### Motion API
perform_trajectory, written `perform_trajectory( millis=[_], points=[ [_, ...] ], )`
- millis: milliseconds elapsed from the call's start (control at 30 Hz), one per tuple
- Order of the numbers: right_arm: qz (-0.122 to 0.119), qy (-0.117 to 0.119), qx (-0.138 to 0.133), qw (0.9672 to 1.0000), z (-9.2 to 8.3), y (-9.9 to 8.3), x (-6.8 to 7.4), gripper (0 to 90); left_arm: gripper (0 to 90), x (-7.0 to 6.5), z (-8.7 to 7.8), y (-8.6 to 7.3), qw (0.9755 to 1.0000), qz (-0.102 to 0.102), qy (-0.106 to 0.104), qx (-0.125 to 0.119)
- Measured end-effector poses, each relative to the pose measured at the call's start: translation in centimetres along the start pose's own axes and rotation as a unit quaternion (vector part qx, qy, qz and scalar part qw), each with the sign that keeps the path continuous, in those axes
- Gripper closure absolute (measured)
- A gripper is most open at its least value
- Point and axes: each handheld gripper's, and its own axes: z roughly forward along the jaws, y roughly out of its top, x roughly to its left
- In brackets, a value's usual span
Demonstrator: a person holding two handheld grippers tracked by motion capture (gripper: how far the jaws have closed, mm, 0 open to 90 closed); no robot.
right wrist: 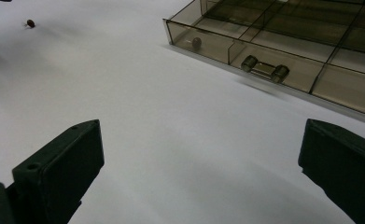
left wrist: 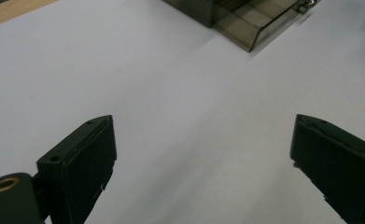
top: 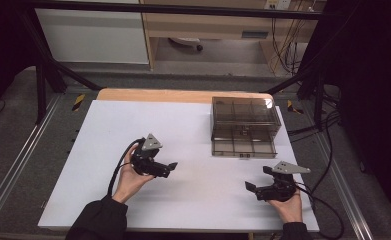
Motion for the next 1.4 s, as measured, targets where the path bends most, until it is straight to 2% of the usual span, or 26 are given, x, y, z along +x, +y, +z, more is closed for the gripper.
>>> perform_trajectory(
  millis=[167,233,467,500,600,733,833,867,1000,1200,1400],
  points=[
    [-0.001,-0.001,0.001,1.0,0.0,0.0,0.0,0.7,6.7,0.7,-1.1,-1.0,1.0,-0.005,0.007,0.001],
    [-0.001,-0.001,0.001,1.0,0.0,0.0,0.0,0.7,6.5,1.1,-1.7,-1.6,0.9998,-0.003,0.017,0.005],
    [-0.001,-0.001,0.001,1.0,0.0,0.0,0.0,0.6,8.5,2.7,-3.4,-4.2,0.9992,-0.022,0.033,0.01],
    [-0.001,-0.001,0.001,1.0,0.0,0.0,0.0,0.6,8.9,2.7,-3.4,-4.2,0.9992,-0.022,0.033,0.01],
    [0.0,-0.001,0.002,1.0,0.1,0.0,0.0,0.6,11.5,3.3,-3.9,-5.6,0.9988,-0.03,0.034,0.02],
    [0.0,0.0,0.004,1.0,0.1,-0.1,0.1,0.7,14.8,3.9,-4.0,-6.5,0.9982,-0.031,0.041,0.032],
    [0.0,-0.001,0.002,1.0,0.1,0.0,0.0,0.7,20.7,4.2,-4.0,-7.0,0.9979,-0.035,0.037,0.039],
    [-0.001,-0.001,0.002,1.0,0.0,0.0,0.0,0.6,26.5,4.3,-3.9,-7.1,0.9977,-0.036,0.038,0.042],
    [0.0,-0.002,0.002,1.0,0.1,-0.1,0.0,0.7,33.7,4.5,-3.6,-7.3,0.9972,-0.045,0.034,0.049],
    [0.002,-0.002,0.004,1.0,0.1,-0.1,0.0,0.6,47.4,5.1,-3.3,-7.8,0.996,-0.057,0.038,0.057],
    [0.001,-0.001,0.005,1.0,0.1,-0.1,0.0,0.6,59.6,5.4,-3.3,-8.0,0.9952,-0.057,0.047,0.064]
  ],
)
